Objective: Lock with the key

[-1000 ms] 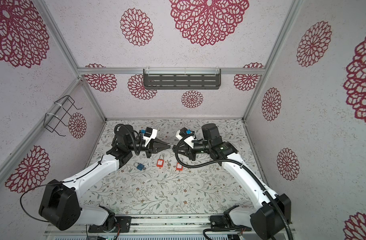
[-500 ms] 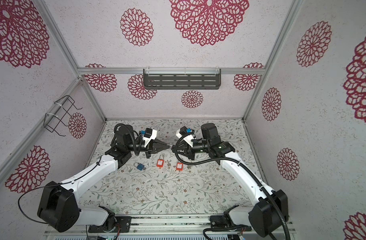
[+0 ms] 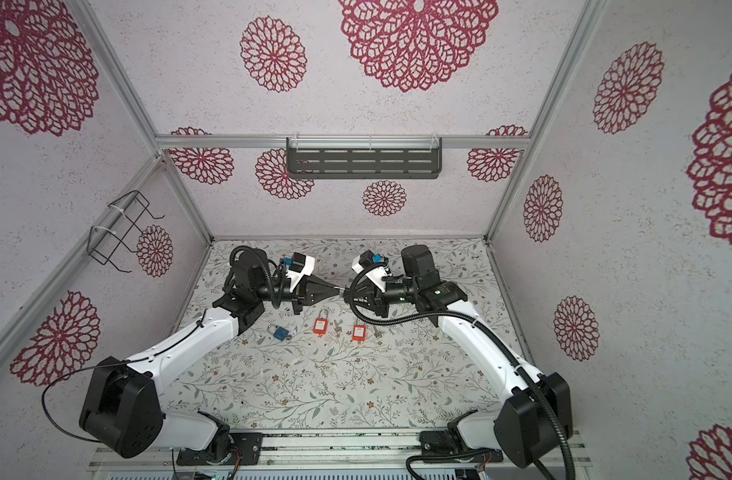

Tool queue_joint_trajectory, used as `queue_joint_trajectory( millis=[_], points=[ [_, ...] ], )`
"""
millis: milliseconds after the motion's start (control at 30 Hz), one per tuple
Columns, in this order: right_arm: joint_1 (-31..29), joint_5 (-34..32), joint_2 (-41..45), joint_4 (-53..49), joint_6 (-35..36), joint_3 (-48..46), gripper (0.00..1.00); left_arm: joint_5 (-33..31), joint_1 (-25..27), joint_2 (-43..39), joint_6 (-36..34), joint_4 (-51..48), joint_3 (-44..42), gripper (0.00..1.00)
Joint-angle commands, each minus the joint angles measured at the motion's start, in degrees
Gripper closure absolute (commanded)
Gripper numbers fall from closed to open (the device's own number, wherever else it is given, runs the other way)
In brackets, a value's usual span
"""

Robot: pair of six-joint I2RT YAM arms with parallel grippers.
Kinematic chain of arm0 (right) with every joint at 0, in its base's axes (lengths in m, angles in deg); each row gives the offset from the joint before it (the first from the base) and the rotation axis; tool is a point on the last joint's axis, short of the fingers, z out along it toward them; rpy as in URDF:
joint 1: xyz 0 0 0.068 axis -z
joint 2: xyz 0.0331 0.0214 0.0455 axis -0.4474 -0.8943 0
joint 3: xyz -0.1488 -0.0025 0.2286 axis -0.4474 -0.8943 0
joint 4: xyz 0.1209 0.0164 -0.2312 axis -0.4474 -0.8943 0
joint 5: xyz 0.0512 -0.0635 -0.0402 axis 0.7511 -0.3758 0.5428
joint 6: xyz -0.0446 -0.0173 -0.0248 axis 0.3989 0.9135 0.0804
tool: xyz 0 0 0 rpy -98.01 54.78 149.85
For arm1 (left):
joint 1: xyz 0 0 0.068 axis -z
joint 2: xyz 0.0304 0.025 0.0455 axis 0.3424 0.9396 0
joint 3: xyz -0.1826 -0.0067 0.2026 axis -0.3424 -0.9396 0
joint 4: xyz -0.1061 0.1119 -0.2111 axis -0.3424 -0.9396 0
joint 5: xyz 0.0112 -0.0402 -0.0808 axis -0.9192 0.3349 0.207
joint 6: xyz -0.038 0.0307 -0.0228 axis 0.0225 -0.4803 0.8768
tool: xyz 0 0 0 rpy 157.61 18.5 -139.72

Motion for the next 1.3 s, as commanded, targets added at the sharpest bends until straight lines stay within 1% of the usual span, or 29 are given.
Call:
queue_joint_trajectory(
  millis=[0, 33, 100, 133, 167, 300, 333, 433, 633, 767, 867, 967, 1067, 1267],
  points=[
    [-0.3, -1.1, 2.0, 2.5, 3.0, 2.5, 1.00, -1.3, 1.8, -1.3, -4.3, -9.7, 2.0, 1.00],
    [0.1, -1.8, 2.5, 1.5, 3.6, 1.9, 1.00, -2.1, 1.8, -1.6, -6.0, -12.6, 2.8, 1.00],
    [1.1, -2.2, 3.7, 1.3, 3.7, 0.1, 1.00, -3.8, 1.7, -2.3, -8.2, -17.0, 4.1, 0.91],
    [1.5, -2.2, 4.3, 1.5, 3.4, -0.8, 1.00, -4.3, 1.6, -2.6, -9.2, -18.6, 4.5, 0.86],
    [1.8, -2.3, 4.9, 1.8, 3.3, -1.7, 1.00, -5.0, 1.4, -3.0, -9.6, -19.4, 4.6, 0.77],
    [2.3, -3.2, 6.3, 0.6, 3.5, -3.3, 1.00, -8.4, 0.4, -5.3, -9.5, -19.3, 4.4, 0.57],
    [2.4, -3.6, 6.5, 0.0, 3.7, -3.4, 1.00, -9.3, 0.4, -6.0, -9.9, -19.8, 4.7, 0.54],
    [2.7, -3.9, 6.9, -0.7, 3.8, -3.8, 1.00, -12.7, 0.4, -7.7, -11.2, -21.9, 5.5, 0.50],
    [2.7, -3.4, 6.7, 0.1, 2.6, -3.4, 1.00, -16.6, 1.4, -8.2, -14.2, -27.4, 7.2, 0.49],
    [2.7, -3.3, 6.5, 0.7, 1.9, -3.1, 1.00, -19.9, 3.5, -7.7, -14.8, -27.7, 7.5, 0.51],
    [2.8, -3.7, 6.6, 0.3, 2.2, -3.1, 1.00, -23.2, 6.0, -7.2, -14.0, -25.2, 6.7, 0.56],
    [2.7, -3.9, 6.9, 0.0, 2.1, -3.1, 1.00, -27.3, 8.0, -7.6, -12.8, -21.0, 4.8, 0.57],
    [2.7, -4.0, 6.8, -0.4, 2.3, -3.0, 1.00, -28.4, 8.8, -8.0, -11.5, -17.7, 3.4, 0.56],
    [2.7, -3.6, 6.5, -0.2, 2.1, -2.6, 1.00, -29.9, 9.6, -7.1, -11.8, -18.7, 4.4, 0.59]
  ],
)
